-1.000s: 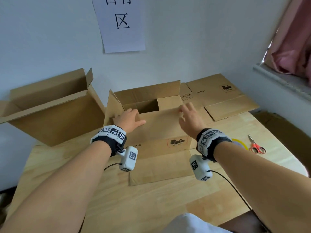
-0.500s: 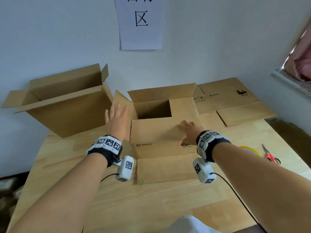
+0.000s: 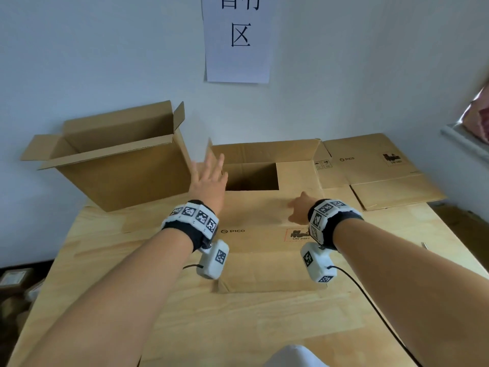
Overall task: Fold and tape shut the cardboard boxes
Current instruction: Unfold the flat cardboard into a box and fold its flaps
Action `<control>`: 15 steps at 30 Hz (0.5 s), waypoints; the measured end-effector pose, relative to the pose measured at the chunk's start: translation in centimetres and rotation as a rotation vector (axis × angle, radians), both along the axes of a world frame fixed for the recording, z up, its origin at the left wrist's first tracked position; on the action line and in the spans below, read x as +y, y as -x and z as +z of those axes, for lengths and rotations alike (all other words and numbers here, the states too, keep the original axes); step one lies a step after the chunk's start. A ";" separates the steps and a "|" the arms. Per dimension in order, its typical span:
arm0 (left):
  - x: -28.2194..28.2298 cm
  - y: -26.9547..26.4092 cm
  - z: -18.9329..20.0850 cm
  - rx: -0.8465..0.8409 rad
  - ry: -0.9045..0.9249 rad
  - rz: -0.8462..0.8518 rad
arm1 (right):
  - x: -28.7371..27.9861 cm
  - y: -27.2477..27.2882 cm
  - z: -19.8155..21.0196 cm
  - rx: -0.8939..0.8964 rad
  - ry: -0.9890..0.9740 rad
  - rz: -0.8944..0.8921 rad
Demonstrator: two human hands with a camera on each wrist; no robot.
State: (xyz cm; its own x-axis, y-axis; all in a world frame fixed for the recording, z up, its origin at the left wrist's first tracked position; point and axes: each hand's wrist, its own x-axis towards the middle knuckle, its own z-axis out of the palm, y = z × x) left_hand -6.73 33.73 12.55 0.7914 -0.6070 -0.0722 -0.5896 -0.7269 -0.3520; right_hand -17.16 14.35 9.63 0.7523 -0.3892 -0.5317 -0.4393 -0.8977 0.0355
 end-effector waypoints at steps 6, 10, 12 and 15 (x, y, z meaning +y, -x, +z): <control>-0.9 1.1 -1.0 0.301 -0.279 0.240 | 0.4 -0.2 -0.4 0.067 0.051 0.023; -0.9 0.8 -1.0 0.300 -0.229 0.269 | 0.4 -0.4 -0.1 0.042 0.042 0.024; -0.9 0.7 -1.0 0.332 -0.249 0.292 | 0.2 -0.8 -0.1 0.036 0.033 0.014; -0.9 0.8 -0.5 0.362 -0.302 0.266 | 0.1 -1.5 0.1 -0.013 0.064 0.024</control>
State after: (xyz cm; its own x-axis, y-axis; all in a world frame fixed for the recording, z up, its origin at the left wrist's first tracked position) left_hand -7.51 32.79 12.08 0.8071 -0.2990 -0.5091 -0.5215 -0.7654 -0.3772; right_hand -15.63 14.42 9.72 0.7680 -0.4039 -0.4969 -0.4188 -0.9039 0.0874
